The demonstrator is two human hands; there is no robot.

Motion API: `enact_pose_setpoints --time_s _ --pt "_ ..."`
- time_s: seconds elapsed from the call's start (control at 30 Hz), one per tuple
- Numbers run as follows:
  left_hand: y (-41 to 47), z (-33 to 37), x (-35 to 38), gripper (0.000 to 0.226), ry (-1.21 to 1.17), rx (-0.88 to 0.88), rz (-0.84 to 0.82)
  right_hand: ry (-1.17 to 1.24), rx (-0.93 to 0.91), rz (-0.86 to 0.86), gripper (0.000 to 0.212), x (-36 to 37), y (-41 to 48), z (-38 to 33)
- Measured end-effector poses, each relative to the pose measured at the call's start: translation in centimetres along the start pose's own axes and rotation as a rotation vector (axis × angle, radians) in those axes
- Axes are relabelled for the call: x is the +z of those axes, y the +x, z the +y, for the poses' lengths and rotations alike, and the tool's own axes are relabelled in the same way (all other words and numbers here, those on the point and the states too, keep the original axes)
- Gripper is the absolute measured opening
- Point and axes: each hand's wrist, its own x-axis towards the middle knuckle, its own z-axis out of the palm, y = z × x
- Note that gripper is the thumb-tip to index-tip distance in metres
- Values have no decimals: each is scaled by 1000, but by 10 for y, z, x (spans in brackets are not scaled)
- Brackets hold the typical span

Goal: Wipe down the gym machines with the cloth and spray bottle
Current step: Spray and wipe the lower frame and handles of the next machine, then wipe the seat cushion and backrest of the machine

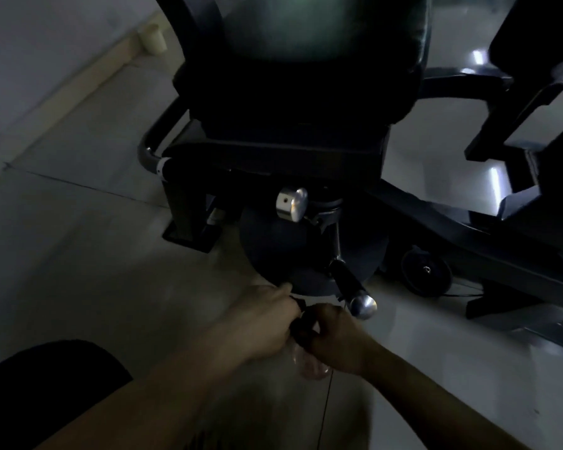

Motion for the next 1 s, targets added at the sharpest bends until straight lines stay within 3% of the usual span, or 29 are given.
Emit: enact_pose_setpoints --time_s 0.1,0.17,0.23,0.37,0.43,0.6,0.77,0.87,1.0 --pt "-34 -2 -17 25 -104 21 116 -4 -68 65 24 -11 -28 -31" --pt "-57 -2 -28 30 -207 -24 192 131 -68 104 20 -15 -37 -40" --pt "-89 0 -37 31 -346 -82 223 296 -88 157 22 -13 -58 -52" --pt "-159 10 -80 21 -442 -60 222 405 -126 318 33 -19 -127 -106" --pt "-187 11 -121 19 -492 -8 206 497 -104 249 39 -40 -156 -141" --pt "-261 6 -261 19 -784 23 46 923 -72 -167 31 -150 -221 -251" --pt "-329 0 -373 23 -1202 89 4 976 -98 -380 47 -231 -258 -352" --pt "-361 -14 -416 22 -1263 116 6 943 -85 -442 61 -263 -272 -416" --pt "-380 -36 -466 14 -1187 134 15 750 -94 -390 48 -278 -273 -477"
